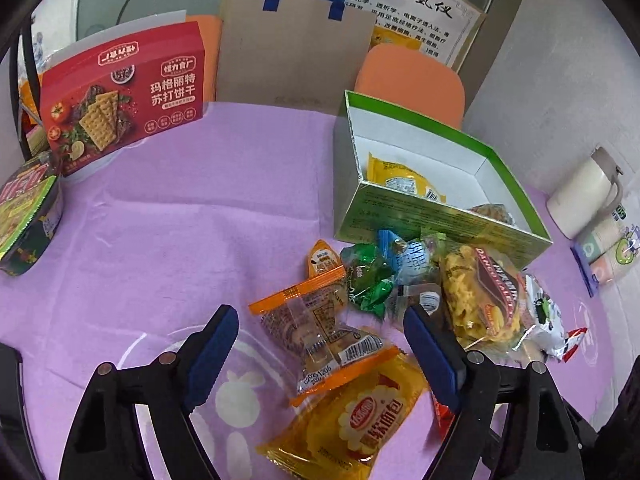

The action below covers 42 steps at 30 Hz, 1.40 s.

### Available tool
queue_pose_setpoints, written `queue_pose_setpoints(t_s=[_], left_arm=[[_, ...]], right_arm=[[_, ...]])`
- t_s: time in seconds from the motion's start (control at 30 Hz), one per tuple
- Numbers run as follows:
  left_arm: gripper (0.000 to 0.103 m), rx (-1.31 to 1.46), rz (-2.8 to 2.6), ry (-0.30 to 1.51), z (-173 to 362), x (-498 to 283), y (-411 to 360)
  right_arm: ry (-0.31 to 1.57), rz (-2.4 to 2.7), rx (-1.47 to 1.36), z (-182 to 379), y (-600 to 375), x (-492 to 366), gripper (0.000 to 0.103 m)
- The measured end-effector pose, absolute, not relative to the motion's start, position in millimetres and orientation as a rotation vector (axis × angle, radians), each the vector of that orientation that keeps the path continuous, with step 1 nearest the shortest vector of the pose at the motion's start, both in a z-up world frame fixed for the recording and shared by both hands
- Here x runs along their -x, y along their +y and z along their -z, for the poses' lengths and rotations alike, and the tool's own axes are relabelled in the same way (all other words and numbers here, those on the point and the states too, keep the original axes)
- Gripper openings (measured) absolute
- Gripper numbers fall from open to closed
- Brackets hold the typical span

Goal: Organize snacks
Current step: 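Grasp the red snack bag with the right tool while the left tool grasps the orange-labelled clear pastry bag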

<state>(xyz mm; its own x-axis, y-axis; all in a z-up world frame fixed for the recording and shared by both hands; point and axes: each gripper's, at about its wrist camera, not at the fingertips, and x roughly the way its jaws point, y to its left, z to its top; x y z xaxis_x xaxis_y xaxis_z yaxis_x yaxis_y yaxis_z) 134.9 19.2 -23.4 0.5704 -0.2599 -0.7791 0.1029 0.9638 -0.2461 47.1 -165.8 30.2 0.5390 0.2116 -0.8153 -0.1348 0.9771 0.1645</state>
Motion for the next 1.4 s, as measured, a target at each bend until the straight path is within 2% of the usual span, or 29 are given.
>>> queue_pose_setpoints(t_s=[0.03,0.1,0.2,0.3,0.47,0.57,0.63,0.7,0.8,0.87,0.93,1.07,1.13,1.4], left_arm=[[0.078,0.175,0.213,0.958,28,-138,18],[0.063,0.167,0.222,0.996,36,-144,17],[0.048,0.182,0.221,1.036,48,-148,20],[0.044,0.214,0.230,1.037,50,-144,28],[0.044,0.192,0.221,1.040,47,-134,33],[0.046,0.227,0.211,1.034,45,-132,36],[0.047,0.233,0.214,1.034,44,-131,38],[0.055,0.219,0.199,1.033,45,-130,40],[0.057,0.225,0.198,1.041,47,-129,43],[0.057,0.232,0.202,1.045,48,-130,43],[0.057,0.219,0.206,1.050,50,-130,44],[0.053,0.191,0.222,1.050,50,-124,40],[0.050,0.180,0.236,1.048,48,-119,38],[0.048,0.178,0.275,0.923,-10,-99,40]], right_arm=[[0.987,-0.210,-0.077,-27,-162,-50,0.070],[0.992,-0.207,-0.062,-22,-159,-53,0.070],[1.003,-0.235,-0.080,-18,-166,-52,0.063],[1.012,-0.251,-0.052,-22,-172,-48,0.060],[1.027,-0.243,-0.069,-25,-180,-45,0.061],[1.026,-0.222,-0.055,-23,-173,-48,0.066],[1.039,-0.217,-0.035,-19,-169,-50,0.074],[1.052,-0.212,-0.035,-16,-168,-51,0.075],[1.052,-0.206,-0.054,-14,-170,-51,0.074],[1.048,-0.208,-0.067,-14,-172,-50,0.072],[1.041,-0.212,-0.065,-15,-173,-48,0.065],[1.041,-0.237,-0.069,-18,-177,-44,0.062],[1.047,-0.266,-0.088,-25,-177,-40,0.055],[0.961,-0.367,-0.099,-70,-176,-23,0.055]])
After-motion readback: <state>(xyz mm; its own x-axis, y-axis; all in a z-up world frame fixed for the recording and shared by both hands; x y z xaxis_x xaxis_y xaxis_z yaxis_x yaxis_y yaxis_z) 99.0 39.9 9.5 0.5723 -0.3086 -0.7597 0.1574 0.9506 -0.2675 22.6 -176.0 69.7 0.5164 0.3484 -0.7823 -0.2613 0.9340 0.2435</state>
